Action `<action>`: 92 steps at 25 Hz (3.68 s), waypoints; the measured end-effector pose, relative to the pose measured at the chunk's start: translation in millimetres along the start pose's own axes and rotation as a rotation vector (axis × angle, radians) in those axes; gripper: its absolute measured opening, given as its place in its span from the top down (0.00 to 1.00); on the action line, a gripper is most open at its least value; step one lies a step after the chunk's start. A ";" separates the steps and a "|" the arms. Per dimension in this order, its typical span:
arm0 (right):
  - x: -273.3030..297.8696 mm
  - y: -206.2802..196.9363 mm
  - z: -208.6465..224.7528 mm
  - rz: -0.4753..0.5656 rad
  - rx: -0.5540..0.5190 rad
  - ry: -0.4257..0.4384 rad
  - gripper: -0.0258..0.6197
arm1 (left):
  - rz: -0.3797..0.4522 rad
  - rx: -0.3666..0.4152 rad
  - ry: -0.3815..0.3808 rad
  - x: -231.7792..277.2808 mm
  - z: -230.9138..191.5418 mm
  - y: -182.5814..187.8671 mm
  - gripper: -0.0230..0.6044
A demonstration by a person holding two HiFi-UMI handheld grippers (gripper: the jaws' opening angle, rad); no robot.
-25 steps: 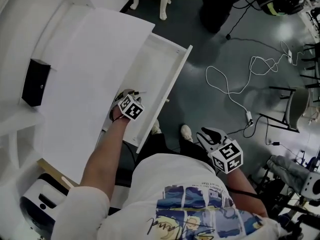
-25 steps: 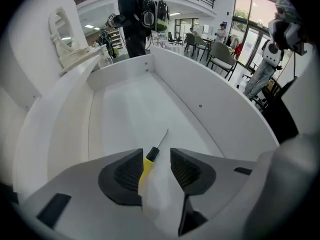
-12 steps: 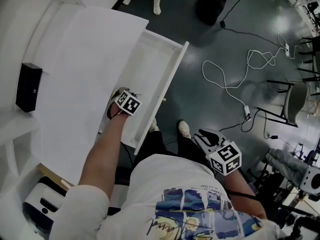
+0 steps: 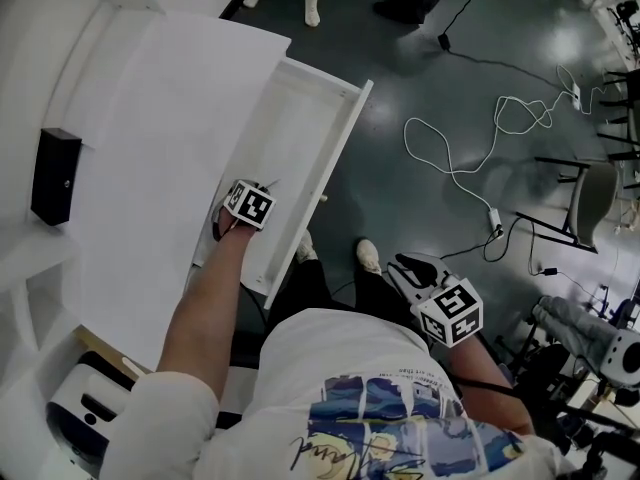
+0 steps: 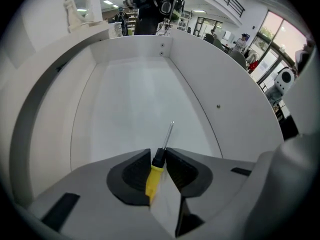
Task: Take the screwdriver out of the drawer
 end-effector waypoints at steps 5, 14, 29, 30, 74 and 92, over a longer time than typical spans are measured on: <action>-2.0 -1.2 9.9 0.015 -0.013 0.008 0.81 | 0.029 -0.062 0.007 -7.3 4.1 -3.2 0.80; -4.7 0.4 25.8 0.040 -0.082 0.064 0.82 | 0.114 -0.113 0.070 -39.8 14.3 0.5 0.85; -32.6 0.0 50.2 0.102 -0.238 0.129 0.84 | 0.324 -0.307 0.146 -117.7 54.6 -6.8 0.85; -33.5 0.7 50.3 0.108 -0.252 0.134 0.85 | 0.341 -0.315 0.153 -124.9 57.6 -8.5 0.85; -87.5 -32.5 36.0 0.226 -0.547 0.313 0.92 | 0.888 -0.488 0.160 -310.8 302.6 -59.0 0.85; -92.2 -36.7 32.9 0.245 -0.575 0.324 0.92 | 0.903 -0.467 0.143 -312.5 326.5 -54.0 0.85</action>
Point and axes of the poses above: the fingertips, and each gripper's own axes: x forward along the fingers, z to its right, y out of its top, the point moved 10 cm from there along -x, backward along the fingers, and after that the axes turned 2 degrees about -x, right-handed, at the moved point
